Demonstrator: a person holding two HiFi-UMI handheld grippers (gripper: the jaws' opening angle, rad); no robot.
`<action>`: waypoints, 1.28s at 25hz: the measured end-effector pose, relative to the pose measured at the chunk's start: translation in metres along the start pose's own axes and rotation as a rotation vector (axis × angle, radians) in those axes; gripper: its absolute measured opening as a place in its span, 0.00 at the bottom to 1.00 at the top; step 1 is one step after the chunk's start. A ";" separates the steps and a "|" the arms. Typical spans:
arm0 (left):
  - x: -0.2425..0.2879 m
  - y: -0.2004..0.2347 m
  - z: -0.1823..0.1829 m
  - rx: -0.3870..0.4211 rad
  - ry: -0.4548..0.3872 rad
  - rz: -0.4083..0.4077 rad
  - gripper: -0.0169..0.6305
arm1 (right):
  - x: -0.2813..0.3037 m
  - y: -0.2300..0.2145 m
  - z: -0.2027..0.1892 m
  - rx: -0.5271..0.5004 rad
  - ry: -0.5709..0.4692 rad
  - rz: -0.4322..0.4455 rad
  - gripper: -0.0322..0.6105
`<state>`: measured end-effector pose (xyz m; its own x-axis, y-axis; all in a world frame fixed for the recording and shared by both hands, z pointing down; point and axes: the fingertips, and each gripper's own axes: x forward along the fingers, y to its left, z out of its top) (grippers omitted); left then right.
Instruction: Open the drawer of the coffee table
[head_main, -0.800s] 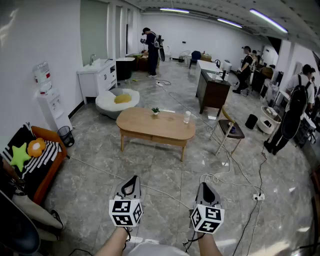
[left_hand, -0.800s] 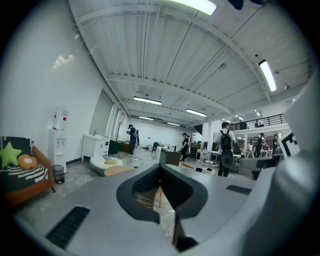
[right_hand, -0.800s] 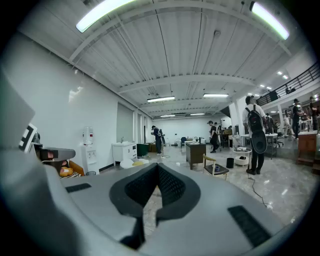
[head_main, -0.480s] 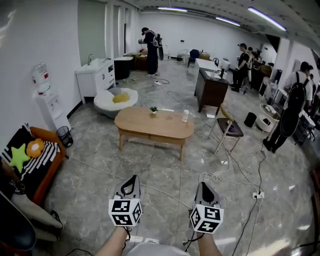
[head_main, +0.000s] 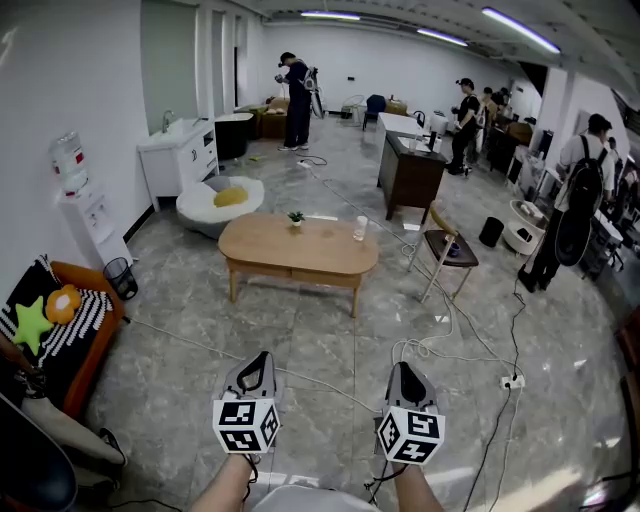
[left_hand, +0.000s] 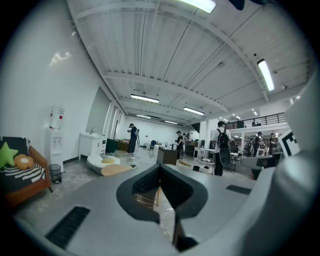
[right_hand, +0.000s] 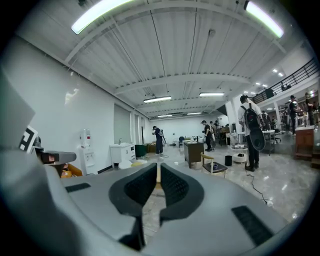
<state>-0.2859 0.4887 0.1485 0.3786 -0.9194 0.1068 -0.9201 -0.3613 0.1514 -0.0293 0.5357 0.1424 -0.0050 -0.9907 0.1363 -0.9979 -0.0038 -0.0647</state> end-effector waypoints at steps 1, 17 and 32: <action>0.001 0.000 0.000 -0.001 0.000 0.000 0.01 | 0.000 0.000 0.000 -0.002 0.001 0.004 0.11; 0.002 0.009 -0.003 -0.004 0.005 0.010 0.01 | 0.002 0.006 0.000 -0.017 -0.004 0.001 0.40; 0.007 -0.005 -0.007 0.002 0.014 0.007 0.01 | -0.002 -0.021 -0.005 -0.008 -0.018 -0.063 0.74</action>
<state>-0.2780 0.4855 0.1552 0.3738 -0.9195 0.1218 -0.9228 -0.3554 0.1489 -0.0092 0.5387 0.1481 0.0594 -0.9907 0.1223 -0.9966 -0.0658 -0.0489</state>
